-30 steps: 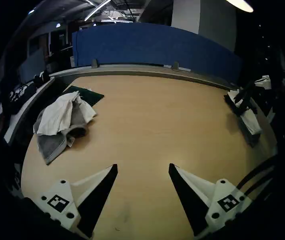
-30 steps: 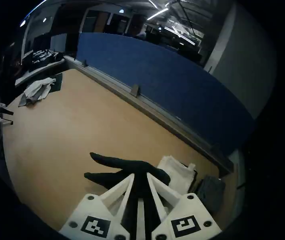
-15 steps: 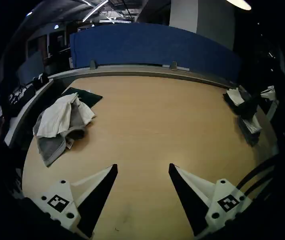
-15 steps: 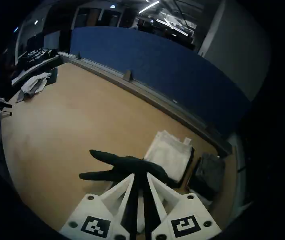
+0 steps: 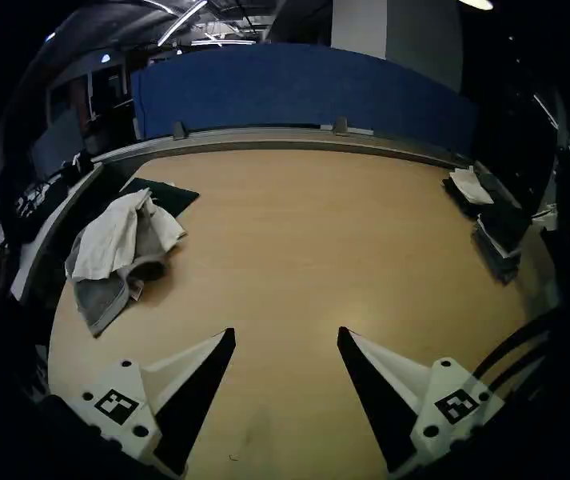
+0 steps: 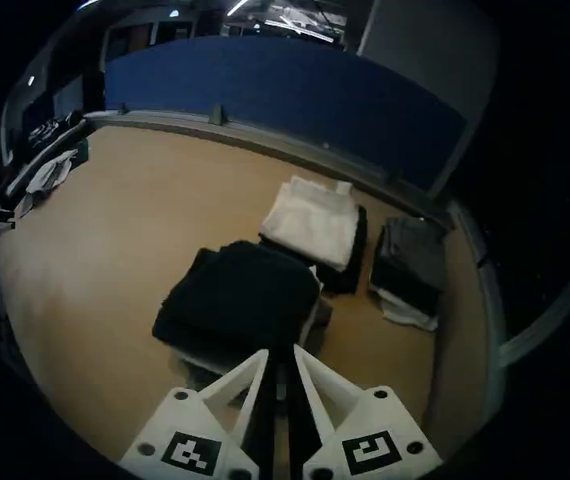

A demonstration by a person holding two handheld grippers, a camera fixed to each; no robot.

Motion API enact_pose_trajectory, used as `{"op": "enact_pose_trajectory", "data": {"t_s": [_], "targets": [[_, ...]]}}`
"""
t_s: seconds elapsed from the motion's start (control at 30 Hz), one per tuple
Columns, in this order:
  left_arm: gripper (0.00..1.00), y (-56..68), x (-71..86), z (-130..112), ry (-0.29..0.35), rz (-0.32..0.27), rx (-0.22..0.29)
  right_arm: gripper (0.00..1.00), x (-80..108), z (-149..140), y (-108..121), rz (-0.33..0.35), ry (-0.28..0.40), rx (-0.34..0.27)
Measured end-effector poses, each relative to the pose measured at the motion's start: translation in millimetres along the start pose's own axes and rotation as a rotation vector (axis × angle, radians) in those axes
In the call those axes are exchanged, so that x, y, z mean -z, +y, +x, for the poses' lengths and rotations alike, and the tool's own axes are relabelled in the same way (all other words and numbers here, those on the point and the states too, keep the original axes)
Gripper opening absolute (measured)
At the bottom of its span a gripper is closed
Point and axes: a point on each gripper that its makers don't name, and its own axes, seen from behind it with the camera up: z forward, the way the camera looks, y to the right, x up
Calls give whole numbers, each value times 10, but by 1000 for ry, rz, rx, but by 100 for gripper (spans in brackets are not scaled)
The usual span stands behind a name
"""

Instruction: Fold towel

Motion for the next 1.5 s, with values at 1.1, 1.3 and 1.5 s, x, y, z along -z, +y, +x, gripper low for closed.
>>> {"op": "enact_pose_trajectory", "data": {"t_s": [1.1,1.3,1.5], "targets": [[95,141,24,31,-8,-5,-37,20,-289,-688,-66,-53,-43,-175],[95,95,55,30,-5,-1,-31,40,-206,-727,-19,-80,-45,-184],[95,76,61,46,-1,0,-30,62,-150,-725,32,-100,-36,-199]]}}
